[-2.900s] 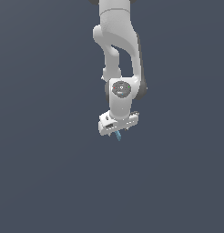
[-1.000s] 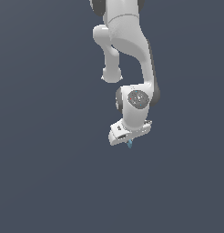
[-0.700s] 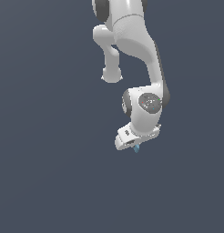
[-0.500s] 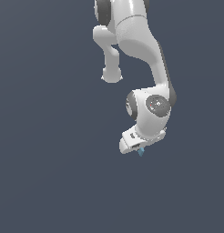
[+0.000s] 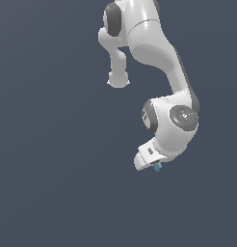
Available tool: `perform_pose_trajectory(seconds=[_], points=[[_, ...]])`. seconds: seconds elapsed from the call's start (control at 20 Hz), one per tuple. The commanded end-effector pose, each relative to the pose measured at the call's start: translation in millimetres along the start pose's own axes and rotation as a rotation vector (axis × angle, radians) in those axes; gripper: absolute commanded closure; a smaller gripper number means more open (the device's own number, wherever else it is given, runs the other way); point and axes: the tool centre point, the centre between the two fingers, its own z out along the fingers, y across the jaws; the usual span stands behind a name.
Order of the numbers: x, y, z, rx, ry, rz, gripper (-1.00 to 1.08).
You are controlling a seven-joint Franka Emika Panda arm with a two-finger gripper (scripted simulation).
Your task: Pick up the object and move it to a goal position.
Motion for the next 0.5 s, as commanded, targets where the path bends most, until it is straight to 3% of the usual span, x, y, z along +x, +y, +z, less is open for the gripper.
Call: perform_pose_trajectory(seconds=[0.0, 0.45], points=[[5.9, -1.8, -1.8, 0.000, 0.000, 0.000, 1.08], [14.0, -4.3, -4.1, 0.000, 0.000, 0.000, 1.08]])
